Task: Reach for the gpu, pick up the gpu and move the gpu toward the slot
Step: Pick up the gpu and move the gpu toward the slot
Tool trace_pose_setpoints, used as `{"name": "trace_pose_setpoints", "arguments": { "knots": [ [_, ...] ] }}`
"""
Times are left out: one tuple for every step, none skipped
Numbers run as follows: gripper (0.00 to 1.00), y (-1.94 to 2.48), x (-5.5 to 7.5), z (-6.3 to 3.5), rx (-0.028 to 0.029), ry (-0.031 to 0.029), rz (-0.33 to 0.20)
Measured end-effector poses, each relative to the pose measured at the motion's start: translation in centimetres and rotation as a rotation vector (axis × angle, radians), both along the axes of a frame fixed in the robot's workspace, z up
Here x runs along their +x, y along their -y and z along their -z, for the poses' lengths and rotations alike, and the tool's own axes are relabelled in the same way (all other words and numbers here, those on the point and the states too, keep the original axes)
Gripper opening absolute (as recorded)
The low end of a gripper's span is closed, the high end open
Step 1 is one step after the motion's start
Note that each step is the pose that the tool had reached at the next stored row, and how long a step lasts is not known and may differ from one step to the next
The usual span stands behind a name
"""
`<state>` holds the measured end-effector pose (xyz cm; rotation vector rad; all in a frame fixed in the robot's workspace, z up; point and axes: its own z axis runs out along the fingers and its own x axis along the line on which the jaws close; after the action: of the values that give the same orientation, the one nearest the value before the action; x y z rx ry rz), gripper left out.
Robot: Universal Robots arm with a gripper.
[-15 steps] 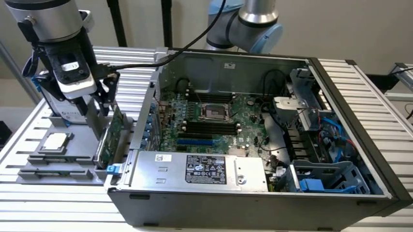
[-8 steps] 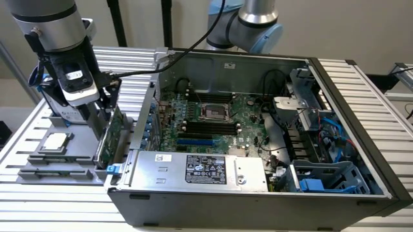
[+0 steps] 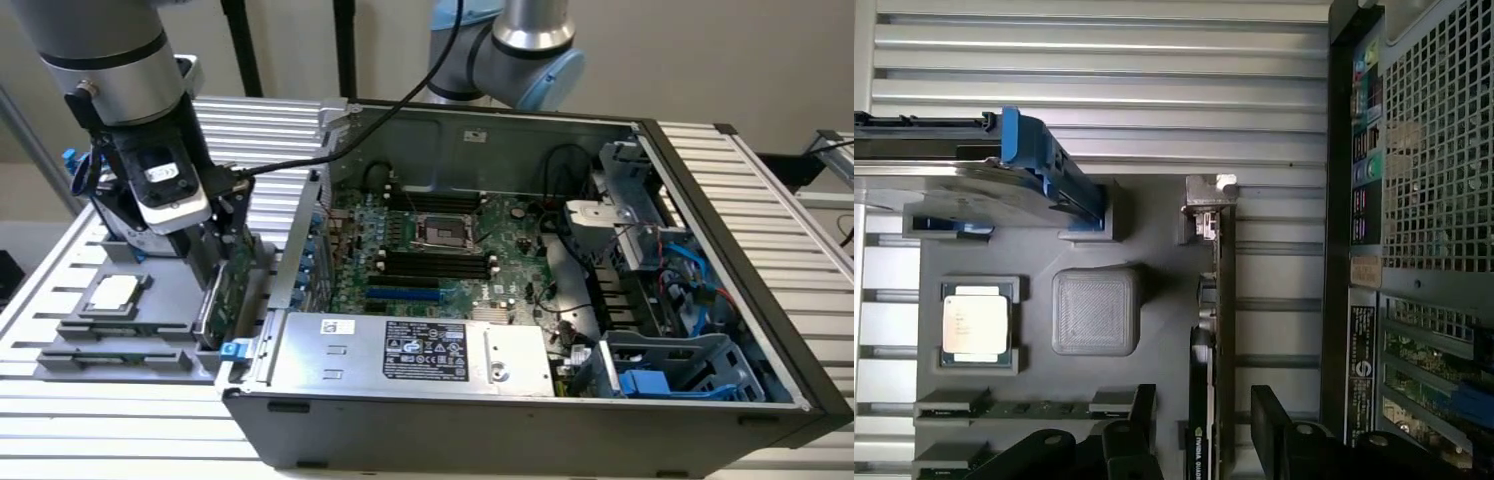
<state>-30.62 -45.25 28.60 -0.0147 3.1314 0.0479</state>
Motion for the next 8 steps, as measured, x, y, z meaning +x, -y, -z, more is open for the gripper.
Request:
{"name": "trace_pose_setpoints", "arguments": {
  "knots": [
    [0.5, 0.0, 0.0, 0.18, -0.0001, 0.0003, 0.0],
    [0.5, 0.0, 0.0, 0.37, 0.0, 0.0006, 0.0],
    [0.5, 0.0, 0.0, 0.54, -0.0001, 0.0009, 0.0],
    [0.5, 0.0, 0.0, 0.74, 0.0, 0.0014, 0.0],
    [0.5, 0.01, 0.0, 0.91, 0.0, 0.0019, 0.0],
    [0.5, 0.01, 0.0, 1.09, 0.0, 0.0024, 0.0],
    [0.5, 0.01, 0.0, 1.27, 0.0, 0.0029, 0.0],
    [0.5, 0.01, 0.0, 1.46, -0.0001, 0.0034, 0.0]
  ]
}}
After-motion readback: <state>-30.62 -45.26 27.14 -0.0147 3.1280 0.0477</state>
